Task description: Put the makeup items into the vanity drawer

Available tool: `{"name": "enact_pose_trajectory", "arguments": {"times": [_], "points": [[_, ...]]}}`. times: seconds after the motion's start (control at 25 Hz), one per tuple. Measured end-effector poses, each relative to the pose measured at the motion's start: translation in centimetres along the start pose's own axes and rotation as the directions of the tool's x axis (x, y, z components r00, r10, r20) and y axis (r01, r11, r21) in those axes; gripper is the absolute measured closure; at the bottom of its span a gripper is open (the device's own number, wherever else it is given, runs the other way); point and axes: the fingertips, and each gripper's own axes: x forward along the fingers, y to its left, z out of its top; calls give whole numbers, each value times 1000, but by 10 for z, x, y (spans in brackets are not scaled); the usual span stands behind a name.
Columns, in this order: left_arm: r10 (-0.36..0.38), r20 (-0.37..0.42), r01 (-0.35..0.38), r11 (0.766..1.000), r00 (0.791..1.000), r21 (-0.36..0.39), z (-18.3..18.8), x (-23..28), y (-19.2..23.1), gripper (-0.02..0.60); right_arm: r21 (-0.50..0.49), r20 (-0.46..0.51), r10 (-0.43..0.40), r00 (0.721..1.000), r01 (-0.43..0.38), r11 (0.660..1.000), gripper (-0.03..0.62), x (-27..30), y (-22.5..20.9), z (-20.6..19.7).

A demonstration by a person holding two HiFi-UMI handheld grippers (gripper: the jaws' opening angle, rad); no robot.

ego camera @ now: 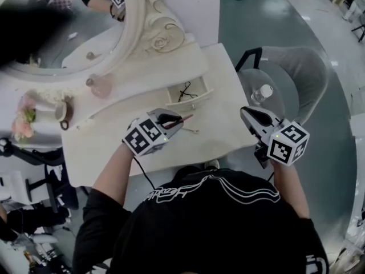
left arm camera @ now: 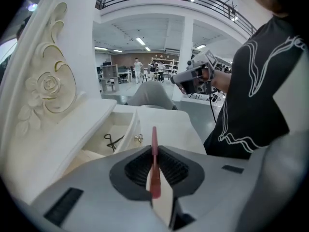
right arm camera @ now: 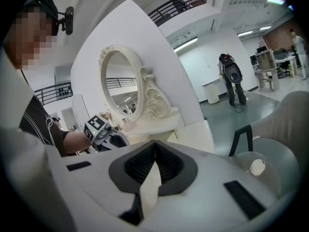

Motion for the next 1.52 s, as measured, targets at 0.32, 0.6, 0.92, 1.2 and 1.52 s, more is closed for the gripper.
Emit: {"name": "enact_pose_trajectory", "arguments": {"times": [0.32, 0.6, 0.92, 1.2, 1.52], "points": [[55, 45, -56, 998, 997, 27, 40, -8, 31, 522, -3, 13, -16, 1000, 16, 1000, 568, -8, -9, 7], [105, 52, -109, 992, 993, 69, 69, 2, 59, 522, -9, 15, -19, 1000, 19, 1000, 568, -7, -15, 10], [137, -24, -134, 984, 990, 117, 69, 29, 80, 522, -15, 6, -29, 1000, 29, 999, 568, -6, -22, 13], [132, -66, -123, 984, 989, 132, 61, 49, 84, 522, 2, -4, -45, 999, 45, 999, 568, -12, -34, 8], [108, -39, -103, 989, 993, 110, 58, 49, 77, 508, 11, -15, -43, 999, 44, 999, 568, -12, -38, 2]]}}
